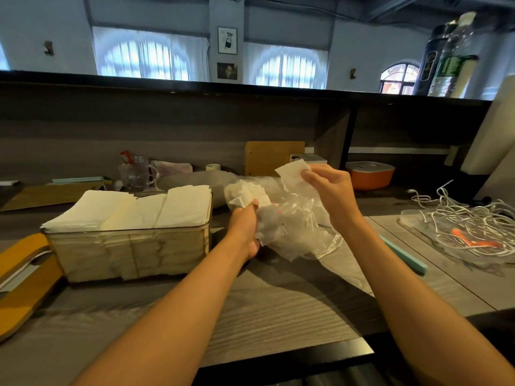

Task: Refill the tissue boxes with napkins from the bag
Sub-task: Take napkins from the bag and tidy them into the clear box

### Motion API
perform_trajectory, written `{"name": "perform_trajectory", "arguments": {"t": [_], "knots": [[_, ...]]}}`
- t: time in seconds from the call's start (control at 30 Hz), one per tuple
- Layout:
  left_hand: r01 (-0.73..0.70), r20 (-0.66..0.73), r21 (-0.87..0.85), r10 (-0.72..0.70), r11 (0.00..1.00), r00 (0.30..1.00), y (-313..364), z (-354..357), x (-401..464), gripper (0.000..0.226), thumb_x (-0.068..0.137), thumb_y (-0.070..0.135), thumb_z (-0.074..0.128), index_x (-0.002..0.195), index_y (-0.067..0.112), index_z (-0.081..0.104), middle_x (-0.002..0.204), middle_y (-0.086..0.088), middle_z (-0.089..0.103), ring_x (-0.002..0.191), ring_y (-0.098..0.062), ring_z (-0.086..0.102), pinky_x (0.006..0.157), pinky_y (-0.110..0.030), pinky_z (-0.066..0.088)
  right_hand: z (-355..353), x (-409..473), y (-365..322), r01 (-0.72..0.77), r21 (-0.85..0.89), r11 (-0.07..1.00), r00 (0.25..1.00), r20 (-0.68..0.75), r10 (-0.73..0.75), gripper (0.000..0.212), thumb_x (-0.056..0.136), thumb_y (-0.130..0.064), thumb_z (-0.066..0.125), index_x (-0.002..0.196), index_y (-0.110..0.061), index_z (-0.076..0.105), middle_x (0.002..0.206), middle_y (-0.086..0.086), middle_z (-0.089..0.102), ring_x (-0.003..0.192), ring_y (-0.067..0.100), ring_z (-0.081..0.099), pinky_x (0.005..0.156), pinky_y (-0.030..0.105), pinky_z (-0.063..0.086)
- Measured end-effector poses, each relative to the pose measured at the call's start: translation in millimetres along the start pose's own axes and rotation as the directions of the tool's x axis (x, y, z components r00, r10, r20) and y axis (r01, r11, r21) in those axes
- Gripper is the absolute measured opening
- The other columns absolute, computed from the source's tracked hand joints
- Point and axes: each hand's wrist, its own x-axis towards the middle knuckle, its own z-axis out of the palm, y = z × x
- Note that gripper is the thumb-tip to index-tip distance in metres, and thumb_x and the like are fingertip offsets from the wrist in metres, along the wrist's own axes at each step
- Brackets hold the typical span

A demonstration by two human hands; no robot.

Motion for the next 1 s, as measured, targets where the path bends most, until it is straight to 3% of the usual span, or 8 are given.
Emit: {"name": "perform_trajectory", "arguments": {"t": [0.07, 0.17, 0.33, 0.43, 0.53, 0.73, 0.87, 1.0], "knots": [[0.030, 0.056, -0.098, -0.025, 0.995, 0.998, 1.8, 2.7, -4.0, 0.051, 0.099, 0.045, 0.054, 0.140, 0.016, 0.050, 0.122, -0.014, 0.066, 0.103, -0.034, 0.067, 0.073, -0.045, 0.060, -0.3, 0.3, -0.6, -0.119, 0.185, 0.975, 0.992, -0.019, 0.125, 0.015, 0.094, -0.020, 0.063, 0.084, -0.019, 0.074, 0.084, 0.001, 0.067, 0.084, 0.016, 0.061, 0.078, 0.029, 0.051], [0.040, 0.134, -0.188, -0.014, 0.981, 0.991, 1.8, 6.1, -5.1, 0.062, 0.093, 0.061, 0.052, 0.138, 0.018, 0.054, 0.120, -0.015, 0.070, 0.110, -0.036, 0.066, 0.091, -0.052, 0.055, 6.1, -1.5, 3.9, -0.306, 0.327, 0.894, 0.951, 0.148, 0.271, 0.019, 0.093, -0.018, 0.063, 0.079, -0.016, 0.076, 0.088, 0.012, 0.057, 0.088, 0.029, 0.049, 0.075, 0.035, 0.045], [-0.078, 0.202, -0.048, 0.086, 0.996, 0.976, 0.3, 4.1, -4.0, 0.064, 0.083, 0.069, 0.056, 0.129, 0.024, 0.058, 0.115, -0.011, 0.073, 0.105, -0.033, 0.069, 0.095, -0.055, 0.053, 19.7, -5.9, 7.6, -0.360, 0.022, 0.933, 0.925, 0.134, 0.354, 0.013, 0.089, -0.015, 0.069, 0.083, -0.022, 0.078, 0.097, 0.006, 0.072, 0.096, 0.026, 0.064, 0.086, 0.042, 0.055], [-0.121, 0.110, 0.069, 0.113, 0.990, 0.987, -0.9, 5.1, -2.2, 0.076, 0.074, 0.054, 0.077, 0.137, 0.020, 0.050, 0.117, -0.011, 0.070, 0.101, -0.033, 0.070, 0.087, -0.055, 0.057, 22.9, -6.9, 9.1, -0.311, -0.072, 0.948, 0.938, 0.139, 0.318, 0.008, 0.090, -0.016, 0.069, 0.089, -0.020, 0.076, 0.095, -0.002, 0.072, 0.094, 0.014, 0.064, 0.081, 0.026, 0.052], [-0.126, 0.021, 0.075, 0.125, 0.989, 0.992, -1.5, 5.0, 2.8, 0.055, 0.089, 0.033, 0.072, 0.137, 0.016, 0.051, 0.115, -0.009, 0.069, 0.097, -0.030, 0.069, 0.075, -0.045, 0.060, 23.6, -8.4, 6.6, -0.218, -0.113, 0.969, 0.964, 0.127, 0.232, 0.008, 0.092, -0.024, 0.066, 0.094, -0.024, 0.074, 0.094, -0.004, 0.071, 0.094, 0.012, 0.064, 0.081, 0.024, 0.051], [-0.126, -0.039, 0.027, 0.127, 0.992, 0.991, 2.8, -0.2, 2.7, 0.038, 0.100, 0.034, 0.055, 0.135, 0.021, 0.054, 0.110, -0.008, 0.069, 0.095, -0.028, 0.068, 0.065, -0.037, 0.057, 17.8, -8.0, 3.1, 0.245, -0.494, 0.834, 0.919, 0.392, -0.038, 0.038, 0.086, -0.031, 0.072, 0.123, -0.028, 0.064, 0.115, -0.011, 0.057, 0.103, 0.005, 0.052, 0.083, 0.015, 0.043], [-0.108, -0.028, 0.015, 0.108, 0.994, 0.994, 1.9, 1.8, 2.5, 0.037, 0.099, 0.033, 0.056, 0.133, 0.020, 0.056, 0.112, -0.008, 0.070, 0.094, -0.029, 0.068, 0.069, -0.038, 0.056, 21.6, -9.8, 7.2, 0.373, -0.589, 0.717, 0.885, 0.459, -0.083, 0.026, 0.083, -0.024, 0.076, 0.107, -0.014, 0.073, 0.098, -0.003, 0.065, 0.083, 0.002, 0.047, 0.068, 0.011, 0.036], [-0.030, -0.027, -0.056, 0.029, 0.998, 0.999, 3.6, -1.2, 2.2, 0.041, 0.097, 0.034, 0.059, 0.136, 0.021, 0.054, 0.115, -0.012, 0.069, 0.098, -0.033, 0.068, 0.077, -0.045, 0.059, 15.3, -8.5, 3.1, 0.393, -0.570, 0.721, 0.896, 0.415, -0.160, 0.016, 0.082, -0.017, 0.077, 0.096, -0.012, 0.074, 0.092, -0.013, 0.058, 0.089, 0.009, 0.047, 0.074, 0.021, 0.040]]}}
